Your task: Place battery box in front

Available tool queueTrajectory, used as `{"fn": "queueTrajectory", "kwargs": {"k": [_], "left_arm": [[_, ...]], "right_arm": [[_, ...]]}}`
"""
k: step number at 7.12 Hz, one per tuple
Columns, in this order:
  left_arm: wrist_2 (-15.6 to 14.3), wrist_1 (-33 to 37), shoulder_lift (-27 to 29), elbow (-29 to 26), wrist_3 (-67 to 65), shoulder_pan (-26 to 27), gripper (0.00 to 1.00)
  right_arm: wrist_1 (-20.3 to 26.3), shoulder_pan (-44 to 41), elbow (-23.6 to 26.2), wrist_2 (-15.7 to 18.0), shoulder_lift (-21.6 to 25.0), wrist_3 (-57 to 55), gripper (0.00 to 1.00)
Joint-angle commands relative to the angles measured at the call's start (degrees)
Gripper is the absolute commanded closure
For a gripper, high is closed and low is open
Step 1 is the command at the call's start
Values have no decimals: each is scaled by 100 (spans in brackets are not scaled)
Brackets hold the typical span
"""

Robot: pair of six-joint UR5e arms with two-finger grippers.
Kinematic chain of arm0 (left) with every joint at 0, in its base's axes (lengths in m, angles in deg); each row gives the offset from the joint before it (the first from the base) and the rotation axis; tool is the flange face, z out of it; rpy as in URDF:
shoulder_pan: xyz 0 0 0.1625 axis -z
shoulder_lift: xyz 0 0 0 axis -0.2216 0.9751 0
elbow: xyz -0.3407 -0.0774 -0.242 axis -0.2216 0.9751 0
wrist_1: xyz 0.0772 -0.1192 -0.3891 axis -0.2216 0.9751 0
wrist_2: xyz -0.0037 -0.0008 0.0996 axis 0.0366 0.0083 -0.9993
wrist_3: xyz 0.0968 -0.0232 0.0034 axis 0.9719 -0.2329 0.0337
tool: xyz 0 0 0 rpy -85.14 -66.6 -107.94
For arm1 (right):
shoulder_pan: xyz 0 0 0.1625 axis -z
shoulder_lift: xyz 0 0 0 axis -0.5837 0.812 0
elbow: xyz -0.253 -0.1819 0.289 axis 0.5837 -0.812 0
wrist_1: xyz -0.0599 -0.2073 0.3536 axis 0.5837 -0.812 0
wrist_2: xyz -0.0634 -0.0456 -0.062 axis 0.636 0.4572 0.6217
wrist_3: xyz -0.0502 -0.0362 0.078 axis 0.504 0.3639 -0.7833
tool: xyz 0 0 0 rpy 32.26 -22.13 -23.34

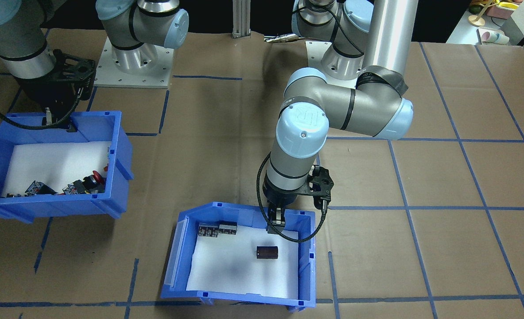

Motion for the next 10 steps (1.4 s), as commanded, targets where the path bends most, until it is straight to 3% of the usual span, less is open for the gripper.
{"fn": "queueTrajectory", "kwargs": {"k": [1,3,4,5,8,10], "left_arm": [[-98,695,-654,-178,894,-87,0],[-125,1753,-1244,-493,3358,-490,0],[-133,2253,-1534,-573,5233,-701,0],[-142,2658,-1746,-583,6583,-878,0],[-300,3223,-2291,-618,9778,-1273,0],[-335,3145,-2319,-618,10663,-1380,0]], "right_arm": [[46,-13,88,8,63,-70,100],[47,-65,753,-9,834,-359,100],[-6,-83,1366,-140,1351,-404,100],[55,-179,1546,-463,1626,-648,100],[56,-1449,1565,-484,1533,-1727,100],[-172,-2722,1565,-423,1182,-2975,100]]}}
